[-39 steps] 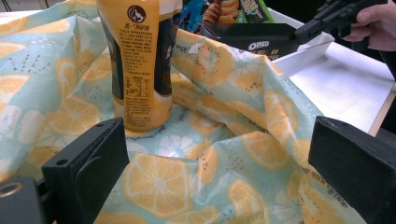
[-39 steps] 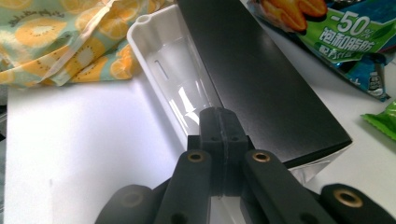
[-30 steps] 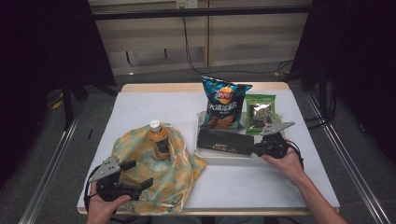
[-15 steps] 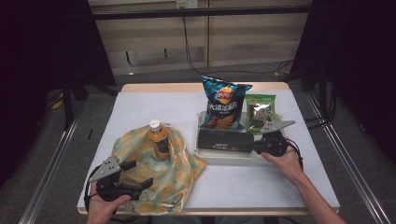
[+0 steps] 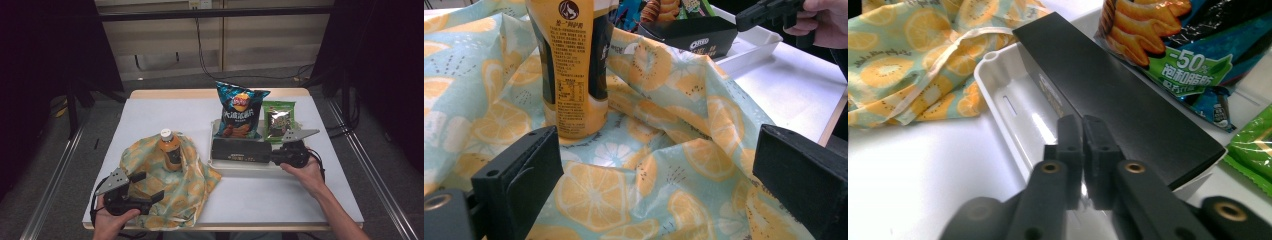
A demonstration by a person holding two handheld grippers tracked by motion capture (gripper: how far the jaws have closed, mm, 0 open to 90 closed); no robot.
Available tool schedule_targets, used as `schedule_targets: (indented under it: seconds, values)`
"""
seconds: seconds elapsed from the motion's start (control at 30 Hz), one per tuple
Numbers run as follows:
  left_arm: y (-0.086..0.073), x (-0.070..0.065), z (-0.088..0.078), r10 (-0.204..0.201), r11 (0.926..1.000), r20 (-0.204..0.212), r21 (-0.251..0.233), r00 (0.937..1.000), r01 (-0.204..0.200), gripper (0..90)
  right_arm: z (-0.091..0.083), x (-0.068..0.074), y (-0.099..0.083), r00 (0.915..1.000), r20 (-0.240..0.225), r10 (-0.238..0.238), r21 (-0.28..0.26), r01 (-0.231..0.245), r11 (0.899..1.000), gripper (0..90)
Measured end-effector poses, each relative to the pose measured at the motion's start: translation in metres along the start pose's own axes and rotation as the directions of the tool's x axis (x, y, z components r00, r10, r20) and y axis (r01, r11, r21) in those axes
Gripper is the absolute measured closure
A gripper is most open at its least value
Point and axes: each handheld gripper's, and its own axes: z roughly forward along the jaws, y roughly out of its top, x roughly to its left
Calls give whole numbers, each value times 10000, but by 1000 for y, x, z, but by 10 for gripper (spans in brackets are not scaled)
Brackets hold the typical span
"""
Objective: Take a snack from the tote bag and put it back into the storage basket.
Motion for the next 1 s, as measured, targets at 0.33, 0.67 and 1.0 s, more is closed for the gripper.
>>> schedule_targets:
  seconds: [0.33, 0.67, 1.0]
  values:
    - [-1, 1, 0, -29, 10000, -63, 37, 10000, 29, 51, 1, 13, 9, 9991, -362, -206, -447, 190, 9988, 489]
    - [0, 0, -1, 63, 10000, -41, 26, 10000, -63, 51, 11, 35, 16, 9923, -1069, -625, -595, 564, 9966, 376]
    - [0, -1, 0, 67, 10000, -33, 34, 10000, -67, 51, 21, 62, 29, 9812, -1581, -1104, -909, 969, 9911, 303]
